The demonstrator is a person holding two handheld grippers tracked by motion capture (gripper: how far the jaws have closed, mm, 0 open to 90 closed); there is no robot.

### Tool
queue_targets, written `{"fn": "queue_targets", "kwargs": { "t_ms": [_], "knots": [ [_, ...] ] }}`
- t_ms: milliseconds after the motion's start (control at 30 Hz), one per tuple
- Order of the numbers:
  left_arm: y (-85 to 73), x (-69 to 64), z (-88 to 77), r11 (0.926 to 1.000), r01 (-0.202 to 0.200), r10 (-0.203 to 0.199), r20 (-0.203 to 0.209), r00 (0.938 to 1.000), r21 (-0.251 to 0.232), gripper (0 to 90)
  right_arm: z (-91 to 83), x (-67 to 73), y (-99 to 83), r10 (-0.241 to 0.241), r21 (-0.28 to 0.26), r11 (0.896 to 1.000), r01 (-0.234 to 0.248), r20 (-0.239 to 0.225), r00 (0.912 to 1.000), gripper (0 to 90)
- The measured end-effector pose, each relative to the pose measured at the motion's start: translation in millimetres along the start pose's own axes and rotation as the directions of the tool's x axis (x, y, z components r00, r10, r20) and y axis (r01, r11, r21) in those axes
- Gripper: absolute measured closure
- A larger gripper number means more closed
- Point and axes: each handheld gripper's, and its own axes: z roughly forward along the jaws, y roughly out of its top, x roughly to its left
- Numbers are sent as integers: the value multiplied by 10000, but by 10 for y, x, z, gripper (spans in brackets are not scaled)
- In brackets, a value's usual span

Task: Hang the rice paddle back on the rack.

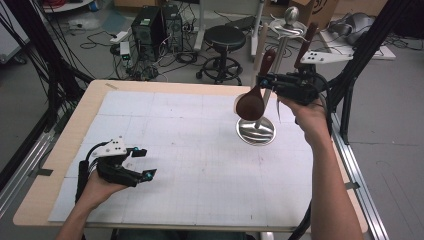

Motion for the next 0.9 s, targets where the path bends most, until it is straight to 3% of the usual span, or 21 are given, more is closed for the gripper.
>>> {"fn": "queue_targets", "kwargs": {
  "t_ms": [900],
  "knots": [
    [0,1,1,10000,-4,4,89,10000,-21,193,-64,-130,253,393,34,9992,-397,820,9959,769]
  ]
}}
